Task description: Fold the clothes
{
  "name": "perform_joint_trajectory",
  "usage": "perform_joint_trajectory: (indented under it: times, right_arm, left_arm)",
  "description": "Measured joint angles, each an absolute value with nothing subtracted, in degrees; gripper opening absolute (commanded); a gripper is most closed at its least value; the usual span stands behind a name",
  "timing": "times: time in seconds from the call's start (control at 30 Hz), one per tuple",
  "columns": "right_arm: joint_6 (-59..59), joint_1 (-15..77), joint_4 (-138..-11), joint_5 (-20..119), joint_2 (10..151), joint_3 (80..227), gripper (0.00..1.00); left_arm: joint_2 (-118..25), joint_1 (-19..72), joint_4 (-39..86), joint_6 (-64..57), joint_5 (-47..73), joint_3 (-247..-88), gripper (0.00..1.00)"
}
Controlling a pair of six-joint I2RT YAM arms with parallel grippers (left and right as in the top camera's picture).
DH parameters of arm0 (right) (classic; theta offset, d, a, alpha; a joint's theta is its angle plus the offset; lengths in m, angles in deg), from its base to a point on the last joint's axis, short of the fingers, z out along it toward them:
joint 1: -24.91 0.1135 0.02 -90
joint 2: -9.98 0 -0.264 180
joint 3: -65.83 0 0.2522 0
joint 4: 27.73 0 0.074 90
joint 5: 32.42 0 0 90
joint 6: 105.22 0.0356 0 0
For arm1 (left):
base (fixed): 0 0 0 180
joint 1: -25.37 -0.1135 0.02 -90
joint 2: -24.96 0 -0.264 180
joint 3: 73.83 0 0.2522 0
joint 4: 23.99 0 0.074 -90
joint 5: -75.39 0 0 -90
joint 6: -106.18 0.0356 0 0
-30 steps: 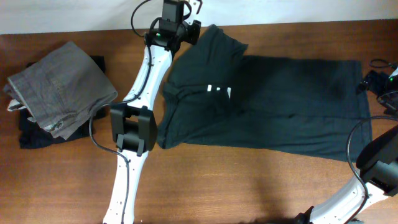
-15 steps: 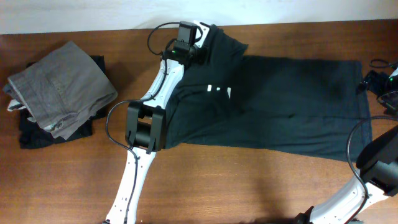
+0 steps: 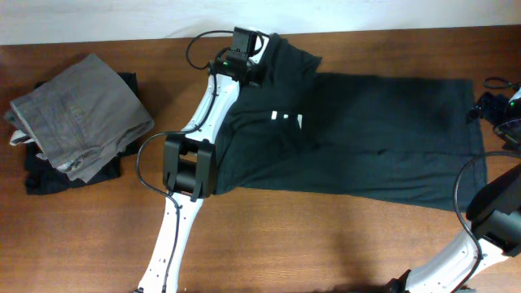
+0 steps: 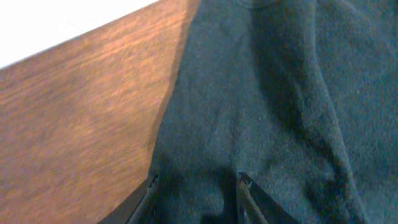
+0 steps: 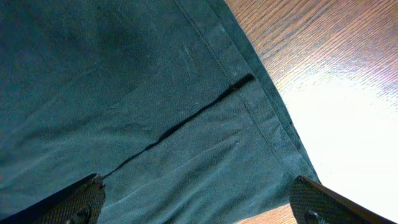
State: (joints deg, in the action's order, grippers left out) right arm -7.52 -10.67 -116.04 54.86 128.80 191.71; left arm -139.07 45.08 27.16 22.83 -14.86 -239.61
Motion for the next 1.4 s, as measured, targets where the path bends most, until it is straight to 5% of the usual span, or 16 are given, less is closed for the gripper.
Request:
perform_joint_trajectory:
  times: [0.43, 0.63, 1.4]
  right_arm:
    - [-7.54, -10.67, -116.01, 54.88, 128.78, 191.71, 0.99]
    - [-7.54, -10.67, -116.01, 54.88, 128.80, 191.71, 0.99]
    - [-7.52, -10.67, -116.04, 54.88, 128.78, 191.71, 0.99]
  left_arm:
    - [-138.41, 44.97, 38.15, 22.81, -18.62, -243.15, 0.40]
    - [-138.54, 44.46, 42.92, 22.64, -19.52, -247.83, 0.52]
    - [-146.09, 43.72, 24.47, 21.11, -12.66, -251.09, 0.53]
